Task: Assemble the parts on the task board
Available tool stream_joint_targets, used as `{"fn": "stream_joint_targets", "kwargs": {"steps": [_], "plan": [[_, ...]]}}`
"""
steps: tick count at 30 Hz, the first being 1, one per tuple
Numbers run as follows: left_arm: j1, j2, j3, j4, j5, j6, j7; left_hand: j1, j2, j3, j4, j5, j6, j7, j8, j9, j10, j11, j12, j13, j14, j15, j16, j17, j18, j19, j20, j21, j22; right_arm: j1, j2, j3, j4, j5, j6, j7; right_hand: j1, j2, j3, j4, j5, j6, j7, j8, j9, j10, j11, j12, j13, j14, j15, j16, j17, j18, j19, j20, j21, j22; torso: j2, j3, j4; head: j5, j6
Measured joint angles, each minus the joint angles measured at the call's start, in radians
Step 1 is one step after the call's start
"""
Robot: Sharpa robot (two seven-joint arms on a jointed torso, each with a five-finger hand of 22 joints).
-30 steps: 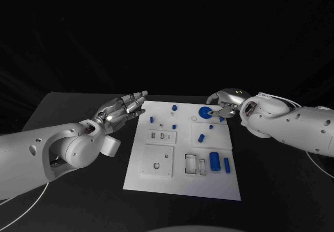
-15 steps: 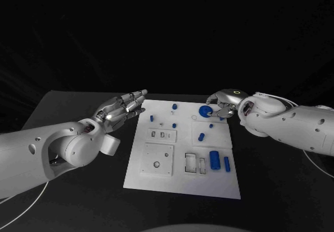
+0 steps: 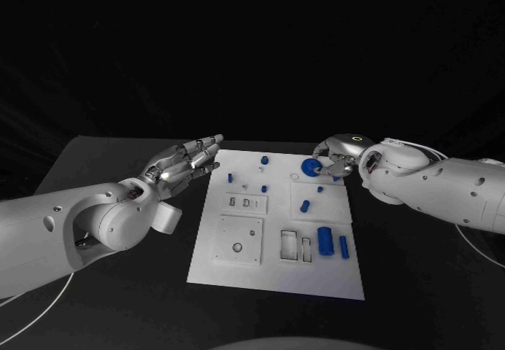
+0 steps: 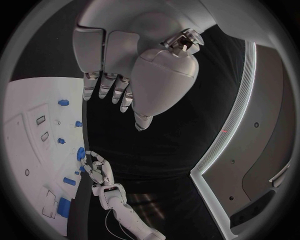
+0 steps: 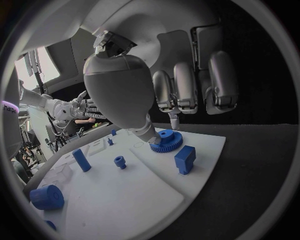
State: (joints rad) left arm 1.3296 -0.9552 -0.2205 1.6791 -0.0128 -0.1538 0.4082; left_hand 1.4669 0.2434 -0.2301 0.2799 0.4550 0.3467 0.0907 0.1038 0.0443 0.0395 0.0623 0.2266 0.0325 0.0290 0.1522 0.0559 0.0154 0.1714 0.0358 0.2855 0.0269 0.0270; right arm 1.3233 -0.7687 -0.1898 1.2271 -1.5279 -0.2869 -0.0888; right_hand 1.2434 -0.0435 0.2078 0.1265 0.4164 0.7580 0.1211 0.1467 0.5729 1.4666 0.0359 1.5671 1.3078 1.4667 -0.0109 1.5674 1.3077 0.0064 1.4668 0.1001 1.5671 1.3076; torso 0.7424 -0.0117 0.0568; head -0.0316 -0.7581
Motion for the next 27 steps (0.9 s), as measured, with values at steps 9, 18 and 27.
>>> {"fn": "stream_joint_targets", "kwargs": {"steps": [9, 18, 27], "plan": [[0.0, 0.0, 0.0, 0.0, 0.0, 0.001, 0.0, 0.0, 0.0, 0.0, 0.0, 0.004, 0.0, 0.0, 0.0, 0.0, 0.004, 0.004, 0.004, 0.0, 0.004, 0.004, 0.0, 0.001, 0.0, 0.0, 0.0, 0.0, 0.0, 0.0, 0.007, 0.0, -0.006, 0.004, 0.003, 0.002, -0.016, -0.003, 0.004, 0.005, -0.079, 0.024, -0.002, -0.009, -0.018, 0.0, 0.0, 0.0, 0.0, 0.0, 0.0, 0.0, 0.0, 0.0, 0.0, 0.0, -0.001, 0.0, 0.0, -0.0005, -0.0007, 0.001, -0.002], [0.0, 0.0, 0.0, 0.0, 0.0, 0.002, -0.002, 0.003, -0.003, 0.0, 0.0, 0.004, 0.0, 0.0, 0.0, 0.0, 0.004, 0.004, 0.004, 0.0, 0.004, 0.004, 0.0, 0.001, 0.0, 0.0, 0.0, 0.0, 0.0, 0.0, 0.016, 0.0, -0.013, 0.007, 0.012, 0.001, -0.025, -0.012, -0.018, 0.016, -0.201, 0.024, -0.002, -0.024, -0.033, 0.0, 0.0, 0.0, 0.0, 0.0, 0.0, 0.0, 0.0, 0.0, 0.0, 0.0, -0.001, 0.0, 0.0, 0.0, -0.0005, 0.001, -0.006], [0.0, 0.0, 0.0, 0.0, 0.0, 0.004, -0.006, 0.005, -0.005, 0.002, -0.002, 0.007, 0.008, 0.008, 0.004, 0.001, 0.004, 0.004, 0.006, 0.0, 0.004, 0.004, 0.0, 0.001, 0.0, 0.0, 0.0, 0.0, 0.0, 0.0, 0.026, 0.001, -0.019, 0.007, 0.019, 0.0, -0.029, -0.016, -0.018, 0.016, -0.204, 0.024, -0.002, -0.027, -0.036, 0.0, 0.0, 0.0, 0.0, 0.0, 0.0, 0.0, 0.0, 0.0, 0.0, 0.0, -0.001, 0.0, 0.0, 0.0001, -0.0009, 0.002, -0.01]]}}
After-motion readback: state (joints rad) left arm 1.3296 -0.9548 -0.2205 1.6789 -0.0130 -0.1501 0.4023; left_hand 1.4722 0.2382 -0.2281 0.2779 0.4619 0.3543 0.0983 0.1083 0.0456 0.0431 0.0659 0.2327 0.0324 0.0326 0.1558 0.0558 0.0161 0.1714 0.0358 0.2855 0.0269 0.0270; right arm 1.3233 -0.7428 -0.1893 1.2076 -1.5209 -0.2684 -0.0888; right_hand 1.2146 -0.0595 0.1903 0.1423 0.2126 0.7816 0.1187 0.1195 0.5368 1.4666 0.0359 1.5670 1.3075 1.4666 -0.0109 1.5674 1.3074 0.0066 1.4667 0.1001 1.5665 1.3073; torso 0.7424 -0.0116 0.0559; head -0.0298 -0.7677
